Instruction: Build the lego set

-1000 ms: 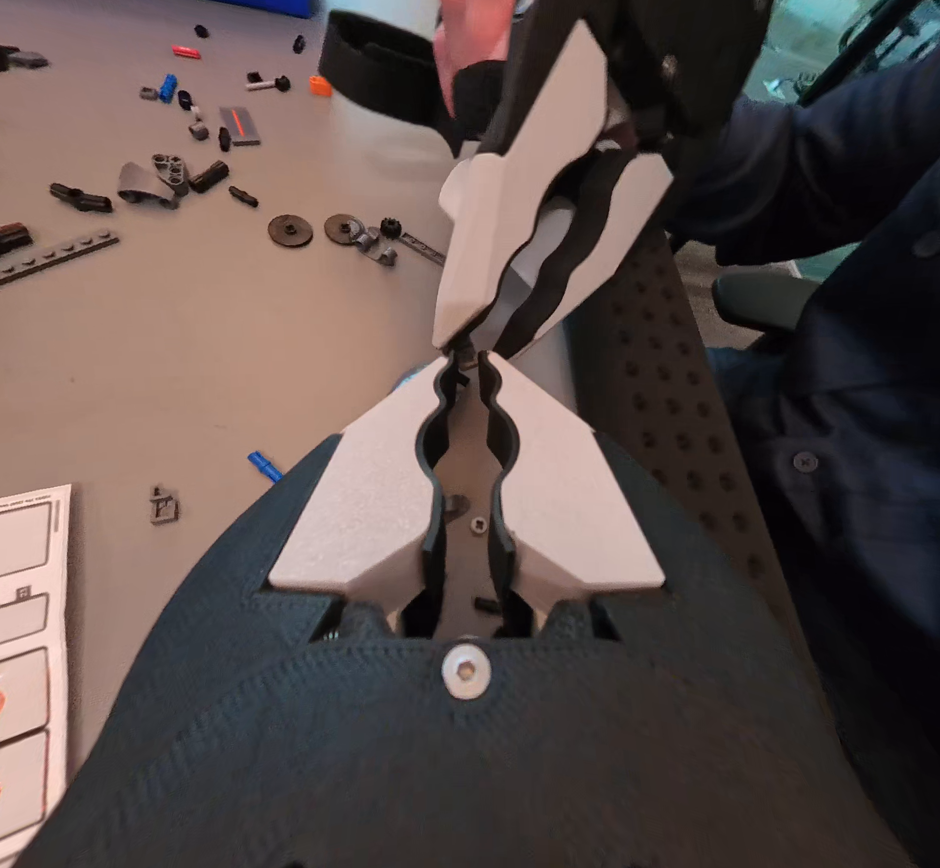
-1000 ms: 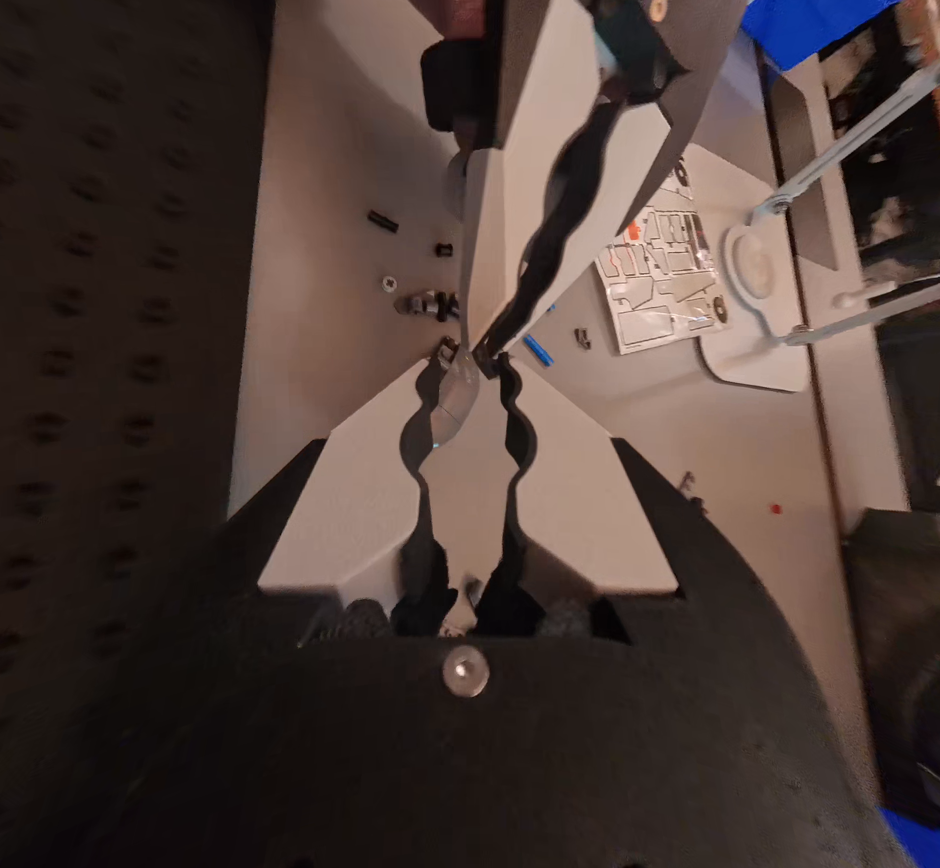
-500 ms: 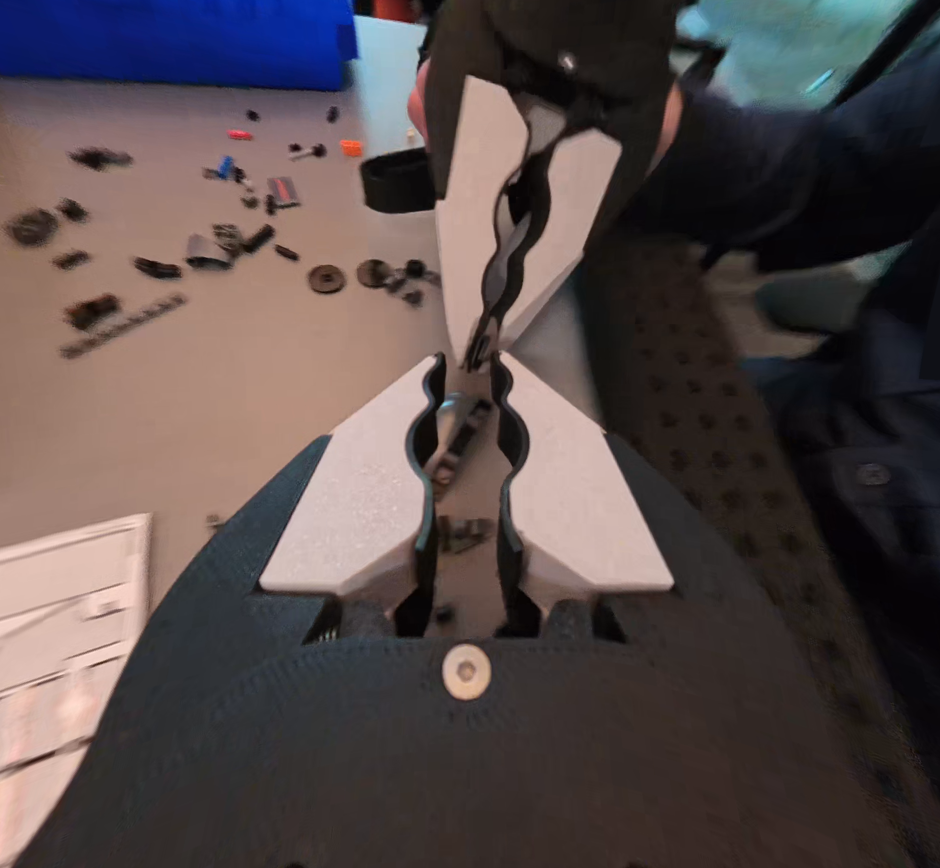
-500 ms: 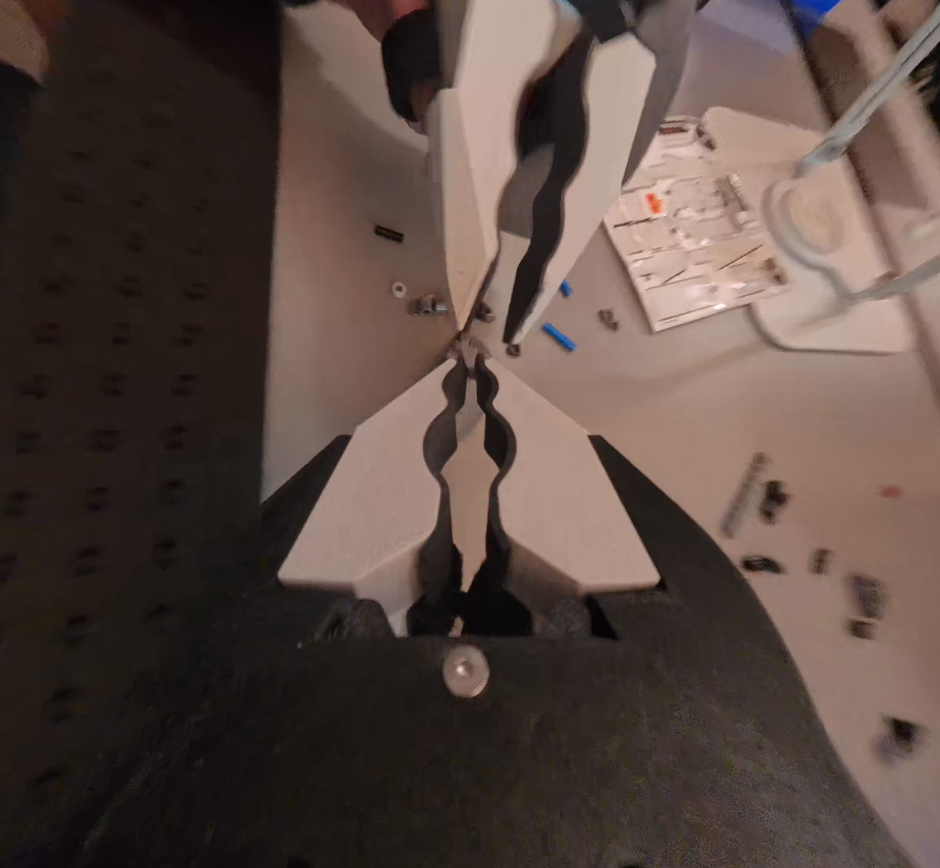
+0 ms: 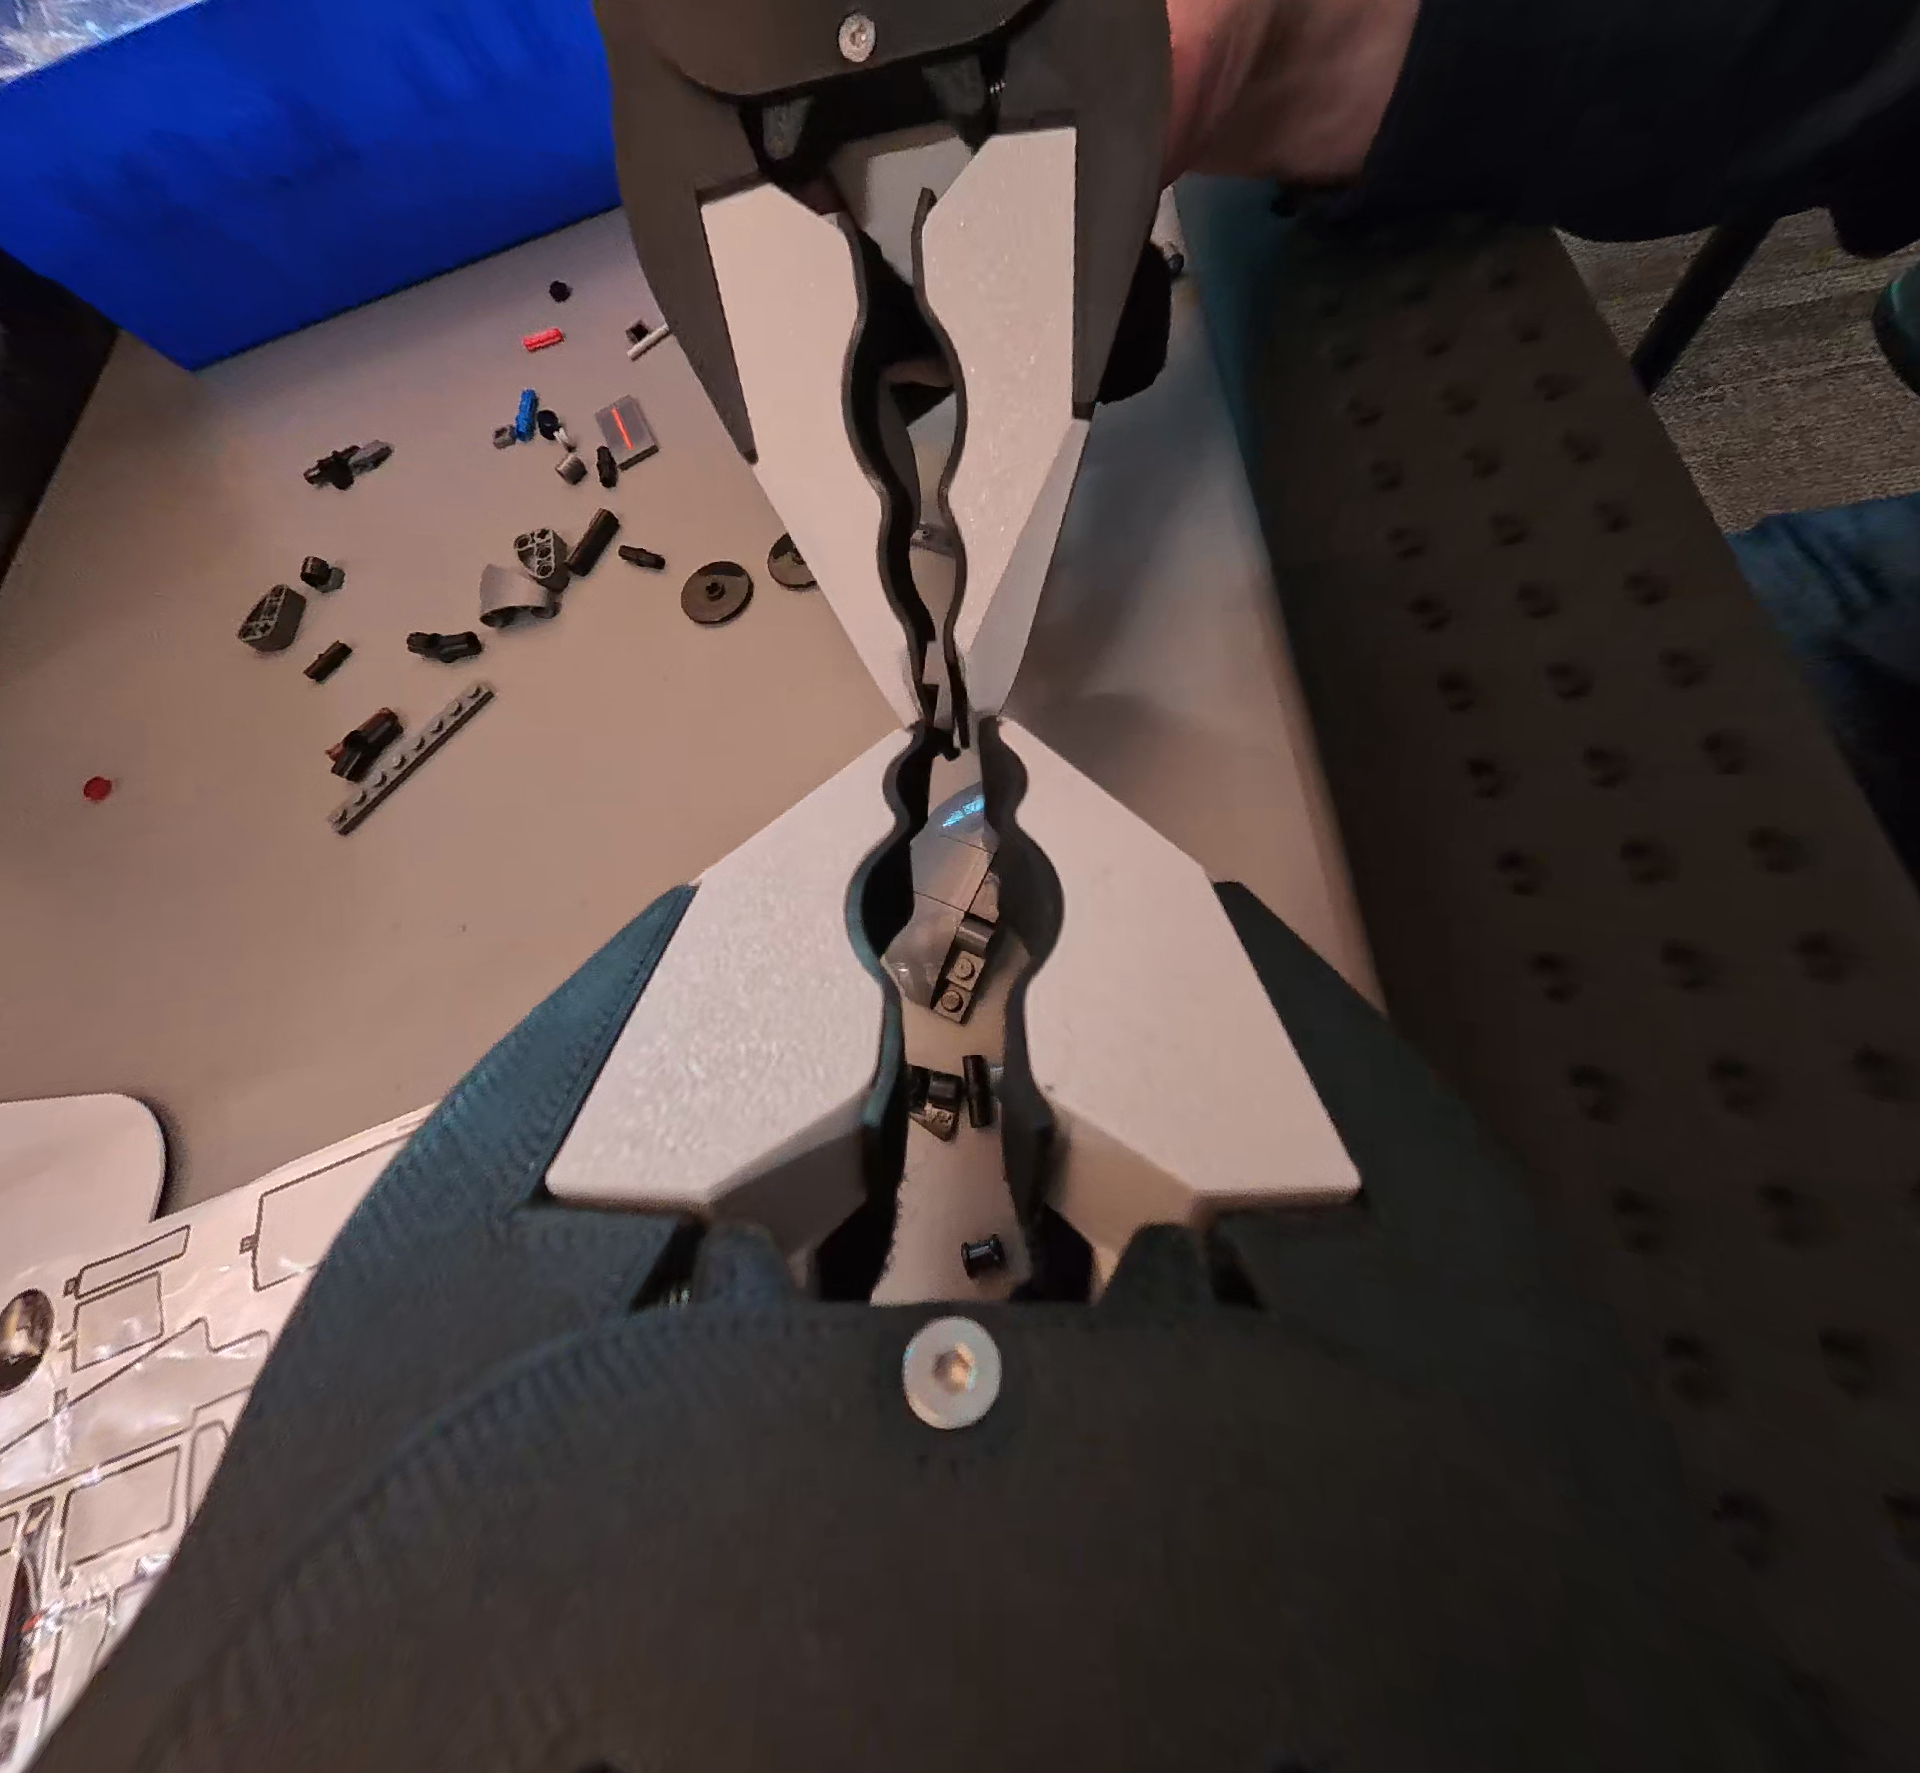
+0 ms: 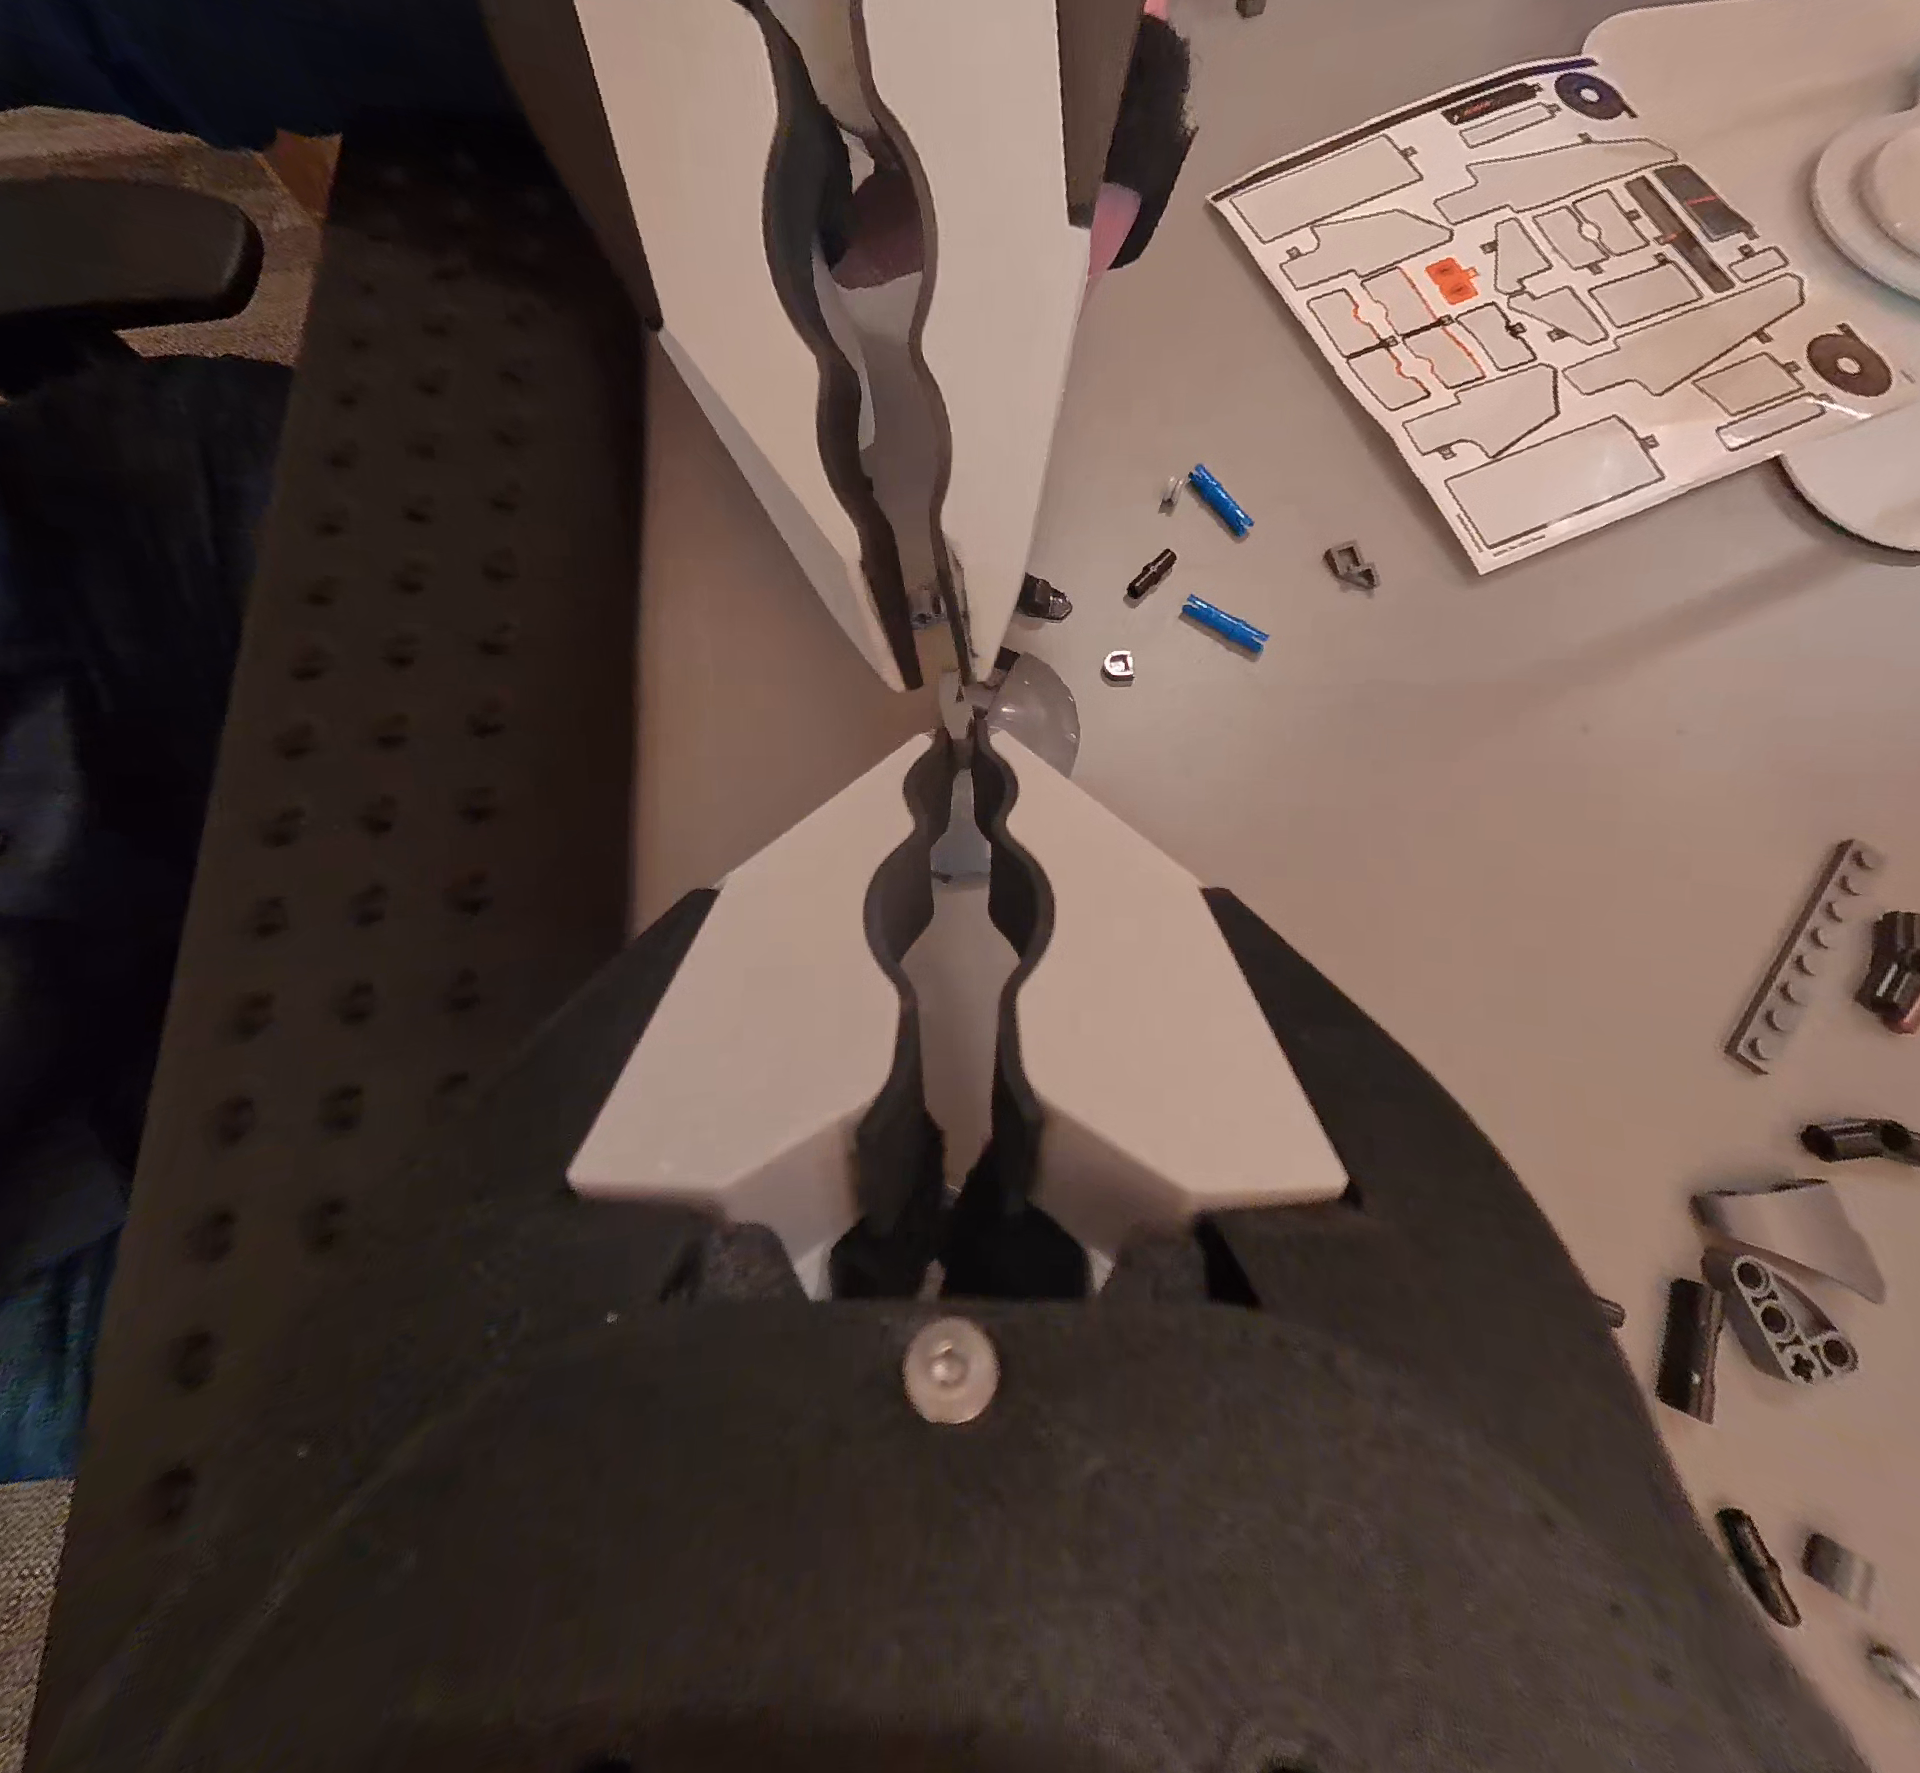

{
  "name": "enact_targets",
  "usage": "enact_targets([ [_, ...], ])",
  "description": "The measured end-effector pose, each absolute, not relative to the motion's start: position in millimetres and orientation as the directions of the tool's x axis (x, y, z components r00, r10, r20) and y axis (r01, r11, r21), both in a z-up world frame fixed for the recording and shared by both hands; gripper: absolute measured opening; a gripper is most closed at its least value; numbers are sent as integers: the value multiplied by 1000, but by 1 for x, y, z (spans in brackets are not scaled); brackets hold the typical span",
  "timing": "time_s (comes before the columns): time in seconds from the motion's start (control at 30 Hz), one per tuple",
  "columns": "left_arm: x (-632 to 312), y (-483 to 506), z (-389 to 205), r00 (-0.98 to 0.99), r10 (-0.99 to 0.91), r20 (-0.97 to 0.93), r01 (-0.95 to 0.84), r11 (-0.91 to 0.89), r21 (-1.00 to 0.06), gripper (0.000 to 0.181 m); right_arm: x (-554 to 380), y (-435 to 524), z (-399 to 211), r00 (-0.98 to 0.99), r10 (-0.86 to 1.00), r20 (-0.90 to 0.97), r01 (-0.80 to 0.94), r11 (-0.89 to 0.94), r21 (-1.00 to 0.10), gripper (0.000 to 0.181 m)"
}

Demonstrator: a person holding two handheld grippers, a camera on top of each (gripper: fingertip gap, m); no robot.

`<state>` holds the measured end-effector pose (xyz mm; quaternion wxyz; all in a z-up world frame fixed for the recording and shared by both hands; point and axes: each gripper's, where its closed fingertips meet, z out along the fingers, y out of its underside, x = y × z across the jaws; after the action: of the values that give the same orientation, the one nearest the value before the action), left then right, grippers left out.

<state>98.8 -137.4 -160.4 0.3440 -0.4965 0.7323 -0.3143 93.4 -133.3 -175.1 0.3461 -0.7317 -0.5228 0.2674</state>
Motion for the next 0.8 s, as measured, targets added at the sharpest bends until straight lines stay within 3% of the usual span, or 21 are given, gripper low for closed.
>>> enact_targets([
  [0.23,102,-137,-160,-259,-959,-120,-518,242,-821,1,91,-133,-171,310,951,-3,571,-189,-799,2],
  [0.37,102,-137,-156,-263,-963,65,-530,88,-843,1,97,-126,-160,341,926,161,604,-84,-792,10],
  [0.53,97,-141,-167,-274,-935,224,-593,-20,-805,0,96,-127,-160,263,851,454,745,120,-656,11],
  [0.8,99,-146,-166,-277,-879,388,-615,-148,-774,1,94,-129,-164,175,783,596,821,218,-527,10],
])
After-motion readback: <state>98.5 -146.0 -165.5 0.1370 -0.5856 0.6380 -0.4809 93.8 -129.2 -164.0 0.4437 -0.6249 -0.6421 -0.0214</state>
